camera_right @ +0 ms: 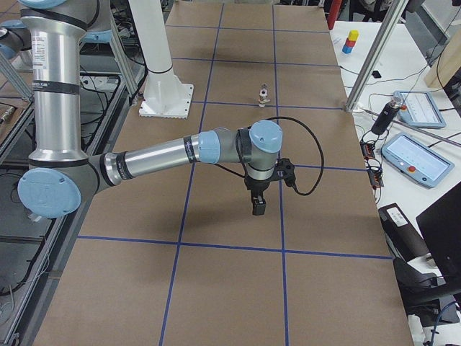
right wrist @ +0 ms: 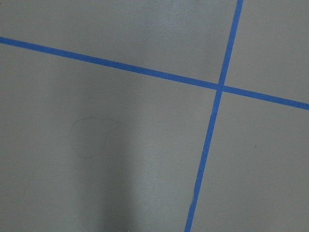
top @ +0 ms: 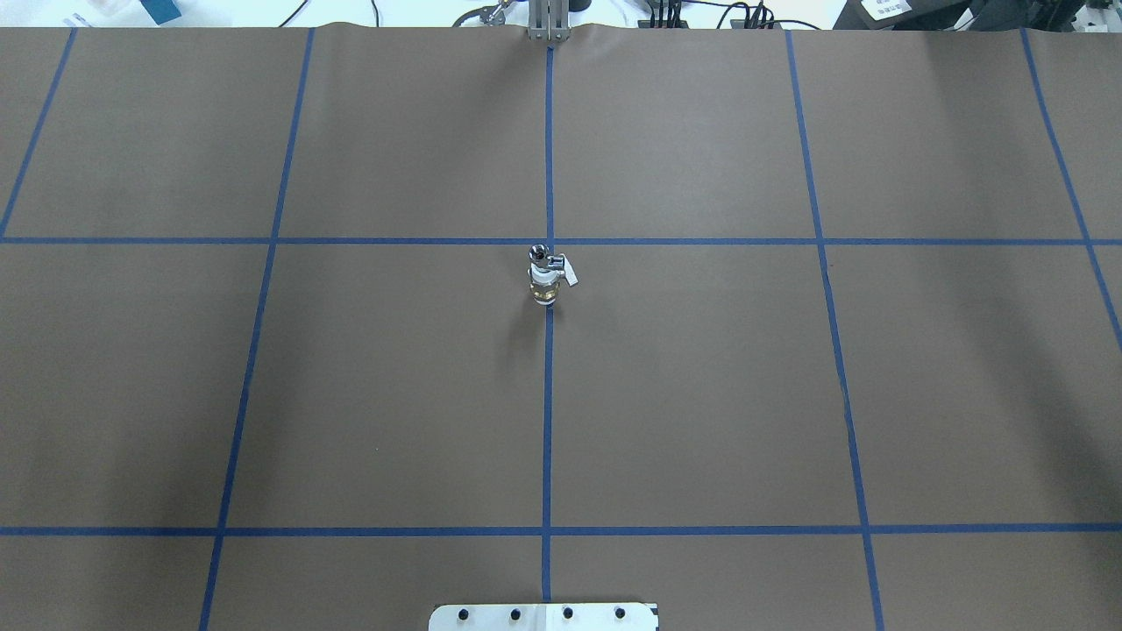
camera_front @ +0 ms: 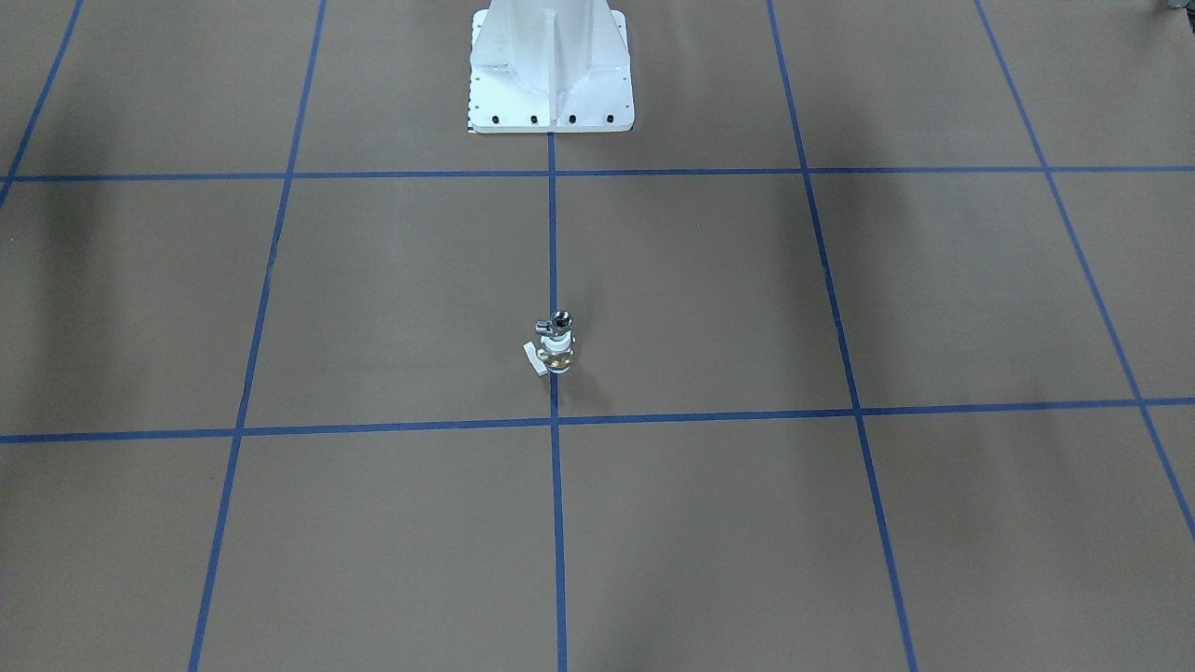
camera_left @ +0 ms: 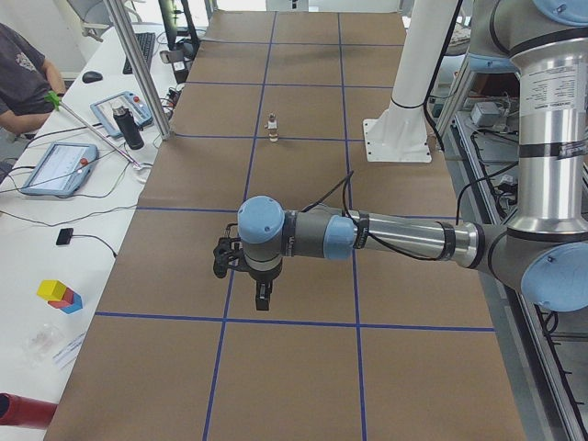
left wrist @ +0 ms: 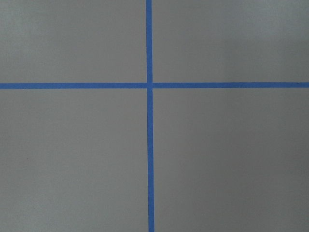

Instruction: Assemble PPR valve and pipe with both arms

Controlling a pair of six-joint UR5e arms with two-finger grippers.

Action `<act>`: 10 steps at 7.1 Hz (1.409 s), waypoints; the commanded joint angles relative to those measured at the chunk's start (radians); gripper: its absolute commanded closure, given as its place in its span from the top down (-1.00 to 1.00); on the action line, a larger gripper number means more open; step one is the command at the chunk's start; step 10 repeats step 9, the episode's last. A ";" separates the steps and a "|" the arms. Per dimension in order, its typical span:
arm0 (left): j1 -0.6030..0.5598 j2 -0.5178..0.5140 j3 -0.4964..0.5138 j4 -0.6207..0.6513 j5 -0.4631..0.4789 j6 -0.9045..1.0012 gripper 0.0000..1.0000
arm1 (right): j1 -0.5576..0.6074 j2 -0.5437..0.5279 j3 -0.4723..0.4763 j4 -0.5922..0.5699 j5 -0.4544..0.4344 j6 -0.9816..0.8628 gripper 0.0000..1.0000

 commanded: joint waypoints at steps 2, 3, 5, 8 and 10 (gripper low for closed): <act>0.000 0.000 -0.003 -0.002 -0.002 0.002 1.00 | 0.003 0.000 0.001 0.000 0.001 0.000 0.99; 0.000 0.000 -0.005 -0.002 -0.002 0.000 1.00 | 0.003 0.000 0.002 0.000 0.001 0.000 0.99; 0.000 0.000 -0.011 -0.005 -0.002 0.002 1.00 | 0.005 0.002 0.004 0.000 0.001 0.000 0.99; 0.000 0.002 -0.017 -0.028 -0.002 0.008 1.00 | 0.006 0.002 0.002 0.000 0.001 0.000 0.99; 0.000 0.005 -0.019 -0.029 -0.002 0.008 1.00 | 0.006 0.002 0.002 0.002 0.001 0.000 0.99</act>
